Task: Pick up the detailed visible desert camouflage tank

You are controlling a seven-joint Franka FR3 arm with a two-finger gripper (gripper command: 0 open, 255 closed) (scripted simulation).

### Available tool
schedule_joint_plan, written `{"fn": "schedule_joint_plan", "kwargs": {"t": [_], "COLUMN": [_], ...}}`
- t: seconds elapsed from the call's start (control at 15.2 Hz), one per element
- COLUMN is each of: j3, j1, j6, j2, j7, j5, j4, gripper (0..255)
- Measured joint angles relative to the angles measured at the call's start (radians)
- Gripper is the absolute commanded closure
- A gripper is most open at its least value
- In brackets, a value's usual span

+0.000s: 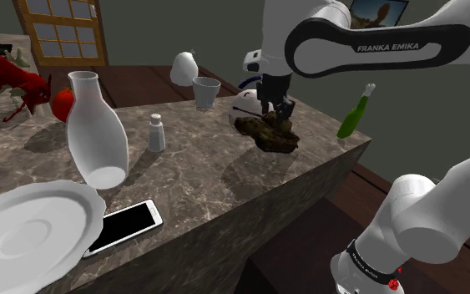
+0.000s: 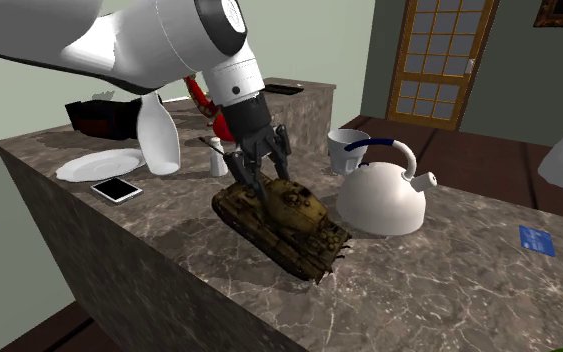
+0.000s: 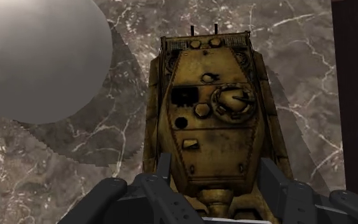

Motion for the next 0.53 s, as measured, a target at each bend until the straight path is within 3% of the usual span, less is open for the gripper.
{"fn": "schedule_joint_plan", "kwargs": {"t": [0.53], "j3": [0.004], "j1": [0.000], "j6": [-0.097], "j2": [0.007], "j7": [-0.028], "j5": [0.004], "j4": [0.108], "gripper": [255]}}
